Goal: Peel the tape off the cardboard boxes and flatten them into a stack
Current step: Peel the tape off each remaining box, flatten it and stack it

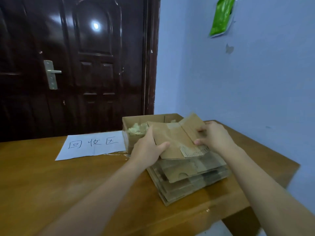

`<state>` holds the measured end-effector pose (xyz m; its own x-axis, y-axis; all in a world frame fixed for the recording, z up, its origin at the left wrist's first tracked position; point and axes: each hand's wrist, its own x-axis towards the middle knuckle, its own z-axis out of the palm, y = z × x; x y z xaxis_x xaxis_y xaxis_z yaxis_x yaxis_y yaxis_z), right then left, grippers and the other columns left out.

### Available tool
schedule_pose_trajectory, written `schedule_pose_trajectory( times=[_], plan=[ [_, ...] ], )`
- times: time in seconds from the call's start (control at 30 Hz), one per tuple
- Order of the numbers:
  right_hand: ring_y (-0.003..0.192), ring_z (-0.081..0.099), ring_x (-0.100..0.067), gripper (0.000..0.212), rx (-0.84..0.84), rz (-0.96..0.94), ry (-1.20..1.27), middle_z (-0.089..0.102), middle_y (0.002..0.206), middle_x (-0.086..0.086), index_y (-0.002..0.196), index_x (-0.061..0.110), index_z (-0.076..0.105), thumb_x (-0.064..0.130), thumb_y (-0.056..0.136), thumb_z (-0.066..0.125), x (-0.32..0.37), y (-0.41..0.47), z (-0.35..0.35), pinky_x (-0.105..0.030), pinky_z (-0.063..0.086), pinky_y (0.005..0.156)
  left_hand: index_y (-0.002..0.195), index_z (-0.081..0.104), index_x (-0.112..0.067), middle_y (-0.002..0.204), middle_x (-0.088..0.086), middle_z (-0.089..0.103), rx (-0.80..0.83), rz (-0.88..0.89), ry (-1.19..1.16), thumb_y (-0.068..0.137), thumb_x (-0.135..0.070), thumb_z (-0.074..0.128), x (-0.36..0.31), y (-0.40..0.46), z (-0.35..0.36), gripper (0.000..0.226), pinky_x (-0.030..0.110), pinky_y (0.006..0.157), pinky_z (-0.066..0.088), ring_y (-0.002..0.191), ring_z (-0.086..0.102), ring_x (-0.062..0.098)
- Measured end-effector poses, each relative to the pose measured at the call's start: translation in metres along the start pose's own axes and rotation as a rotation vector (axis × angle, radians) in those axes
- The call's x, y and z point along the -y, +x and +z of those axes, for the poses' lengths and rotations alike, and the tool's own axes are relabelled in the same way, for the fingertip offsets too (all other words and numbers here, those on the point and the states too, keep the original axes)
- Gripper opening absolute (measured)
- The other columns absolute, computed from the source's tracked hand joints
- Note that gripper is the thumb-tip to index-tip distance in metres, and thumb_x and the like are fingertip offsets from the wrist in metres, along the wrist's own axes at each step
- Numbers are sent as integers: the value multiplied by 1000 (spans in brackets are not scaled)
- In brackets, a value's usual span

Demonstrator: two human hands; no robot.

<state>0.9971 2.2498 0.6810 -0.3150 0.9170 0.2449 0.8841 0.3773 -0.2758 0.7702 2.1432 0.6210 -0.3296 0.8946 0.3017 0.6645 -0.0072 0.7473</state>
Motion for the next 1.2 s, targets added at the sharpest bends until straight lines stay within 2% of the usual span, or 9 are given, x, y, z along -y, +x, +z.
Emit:
schedule_pose_trajectory(
  times=[0.13,0.27,0.4,0.47,0.57,0.7,0.87,1.03,1.2],
  plan=[
    [135,47,-30,67,73,26,-59,43,154,-6,141,25,59,43,81,83,-33,8,14,-42,41,107,159,31,-29,143,-2,59,144,4,236,94,-68,55,1,4,38,80,35,92,53,122,59,23],
    [141,34,-32,61,147,18,-43,40,158,-6,144,27,57,43,88,76,-59,11,42,-48,34,114,153,39,-25,105,-1,68,234,105,447,101,-66,43,10,-1,55,66,41,77,58,92,65,20],
    [135,40,-30,40,217,-13,-80,51,150,-2,128,28,69,53,100,54,-77,7,68,-48,41,108,142,48,-25,132,3,54,262,153,645,100,-71,32,26,-5,64,64,45,104,45,125,49,27],
    [110,60,-24,44,212,3,-26,66,128,-5,113,22,69,58,101,46,-79,6,77,-44,53,93,143,49,-27,141,4,45,175,217,721,98,-73,27,32,-5,68,68,44,110,36,133,40,27],
    [91,64,-22,55,181,-15,-73,70,112,-3,130,23,53,67,98,42,-75,4,86,-36,52,71,149,42,-21,157,3,34,180,256,606,99,-71,28,39,-3,73,72,41,121,26,147,27,23],
    [112,60,-31,65,181,-65,-205,68,123,-6,150,32,44,70,100,27,-71,5,94,-40,53,83,159,23,-17,170,1,17,274,202,472,101,-71,24,51,-4,80,80,40,128,7,157,5,17],
    [119,44,-33,66,224,-43,-262,48,148,-3,156,36,33,67,101,14,-71,3,105,-45,46,99,153,33,-19,167,0,24,251,220,453,98,-75,22,57,-3,83,79,37,127,7,156,7,16],
    [134,35,-33,62,213,2,-182,36,157,-3,153,41,35,69,101,15,-69,-1,104,-51,38,104,156,30,-17,167,3,26,227,228,455,98,-75,23,55,-6,82,82,37,127,8,156,9,17],
    [138,35,-34,62,275,-15,-181,31,160,-7,154,34,35,66,102,26,-60,-1,85,-51,39,109,159,26,-19,171,-1,16,366,214,454,100,-73,29,45,-1,64,80,38,127,8,158,5,16]
  ],
)
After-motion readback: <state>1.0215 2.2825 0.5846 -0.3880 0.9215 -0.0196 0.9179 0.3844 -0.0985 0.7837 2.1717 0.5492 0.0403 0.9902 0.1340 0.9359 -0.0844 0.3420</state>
